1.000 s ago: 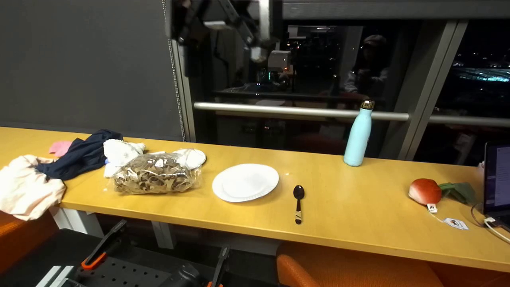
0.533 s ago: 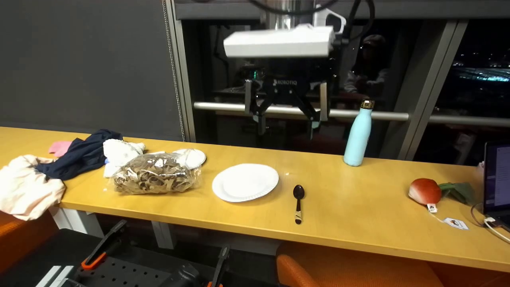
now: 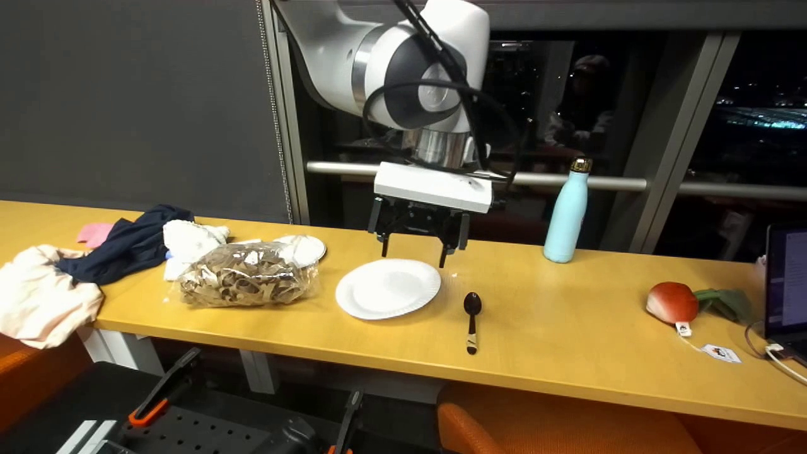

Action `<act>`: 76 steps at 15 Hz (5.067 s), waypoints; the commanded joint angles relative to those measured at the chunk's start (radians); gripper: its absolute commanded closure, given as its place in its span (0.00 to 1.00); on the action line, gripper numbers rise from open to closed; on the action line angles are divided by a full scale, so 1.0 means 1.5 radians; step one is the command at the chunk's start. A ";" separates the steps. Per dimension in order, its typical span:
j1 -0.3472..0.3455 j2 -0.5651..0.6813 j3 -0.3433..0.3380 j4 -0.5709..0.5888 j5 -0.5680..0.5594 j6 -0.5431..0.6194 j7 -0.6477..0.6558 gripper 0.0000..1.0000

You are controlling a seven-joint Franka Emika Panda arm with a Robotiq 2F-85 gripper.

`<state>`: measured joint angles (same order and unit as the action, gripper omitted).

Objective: Remove the rubber bands from the plastic bag and put them on the plate on the right

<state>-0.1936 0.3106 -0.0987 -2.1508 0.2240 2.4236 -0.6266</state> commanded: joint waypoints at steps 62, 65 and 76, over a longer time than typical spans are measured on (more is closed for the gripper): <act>-0.259 0.314 0.496 0.073 0.211 0.161 -0.700 0.73; -0.233 0.315 0.480 0.090 0.198 0.152 -0.690 0.52; -0.146 0.338 0.416 0.164 0.203 0.076 -0.695 0.00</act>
<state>-0.4400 0.8005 0.5503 -1.9479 0.5213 2.5951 -1.6578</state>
